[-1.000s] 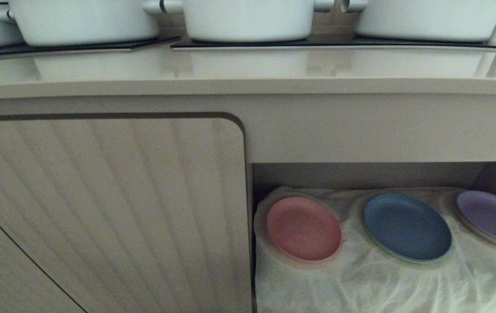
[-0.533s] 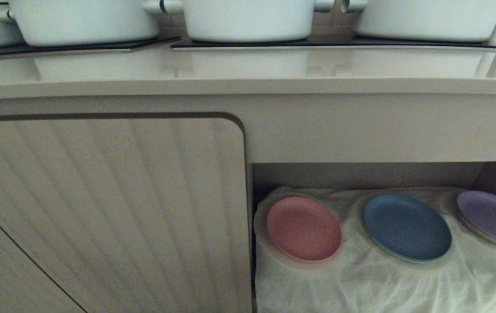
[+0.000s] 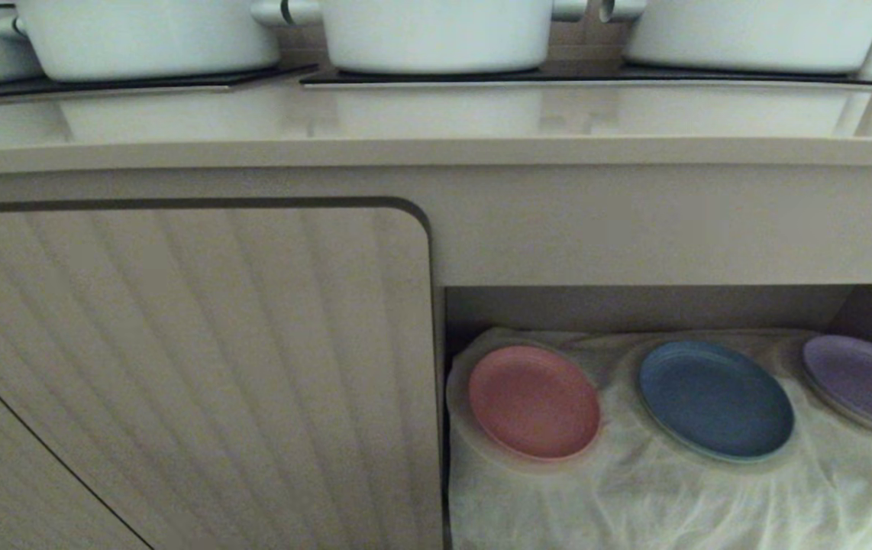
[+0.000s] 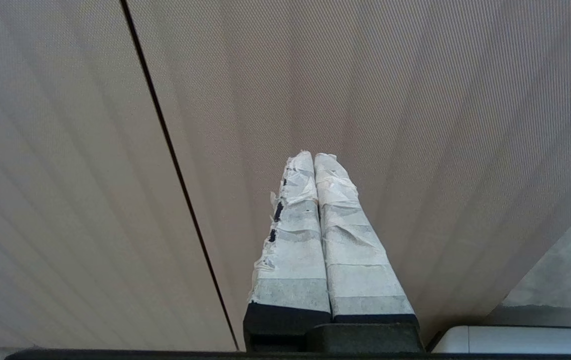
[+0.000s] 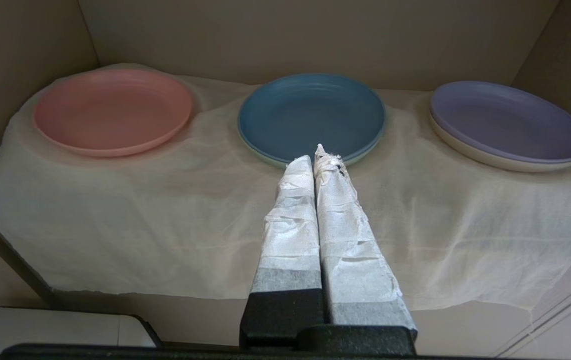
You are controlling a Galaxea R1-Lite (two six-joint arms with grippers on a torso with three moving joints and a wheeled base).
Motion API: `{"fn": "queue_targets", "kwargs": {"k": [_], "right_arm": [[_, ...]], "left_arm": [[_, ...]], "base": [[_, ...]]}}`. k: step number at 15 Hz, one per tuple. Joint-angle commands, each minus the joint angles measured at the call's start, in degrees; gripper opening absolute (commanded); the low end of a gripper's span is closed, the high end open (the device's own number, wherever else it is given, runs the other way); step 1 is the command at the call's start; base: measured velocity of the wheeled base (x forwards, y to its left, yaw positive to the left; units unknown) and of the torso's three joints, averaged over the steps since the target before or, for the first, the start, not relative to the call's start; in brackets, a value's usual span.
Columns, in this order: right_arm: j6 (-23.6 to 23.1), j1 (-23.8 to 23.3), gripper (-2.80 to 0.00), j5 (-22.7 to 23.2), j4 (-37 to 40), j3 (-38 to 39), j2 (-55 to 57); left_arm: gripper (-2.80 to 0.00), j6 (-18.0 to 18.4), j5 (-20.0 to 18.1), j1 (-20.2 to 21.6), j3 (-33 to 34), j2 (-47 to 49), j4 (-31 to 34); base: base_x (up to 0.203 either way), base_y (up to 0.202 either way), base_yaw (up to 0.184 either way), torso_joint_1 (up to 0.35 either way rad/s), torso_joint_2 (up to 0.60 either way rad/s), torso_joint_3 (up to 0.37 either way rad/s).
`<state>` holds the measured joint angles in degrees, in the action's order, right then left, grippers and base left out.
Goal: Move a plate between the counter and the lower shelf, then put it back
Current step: Pick up the plate in the cupboard
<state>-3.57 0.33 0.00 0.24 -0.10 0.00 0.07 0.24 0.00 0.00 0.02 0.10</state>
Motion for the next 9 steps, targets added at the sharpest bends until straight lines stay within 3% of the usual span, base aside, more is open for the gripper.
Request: {"fn": "queue_targets", "kwargs": {"k": [1, 9], "right_arm": [[-0.01, -0.07, -2.8, -0.09, 0.02, 0.01, 0.0], [0.94, -0.07, -2.8, 0.79, -0.16, 0.1, 0.0]], "left_arm": [[-2.8, 0.01, 0.02, 0.0, 0.0, -0.02, -0.01], [-2.8, 0.01, 0.02, 0.0, 0.0, -0.02, -0.01]], "base": [[0.0, 0.0, 0.0, 0.0, 0.0, 0.0], [0.0, 0.0, 0.0, 0.0, 0.0, 0.0]]}}
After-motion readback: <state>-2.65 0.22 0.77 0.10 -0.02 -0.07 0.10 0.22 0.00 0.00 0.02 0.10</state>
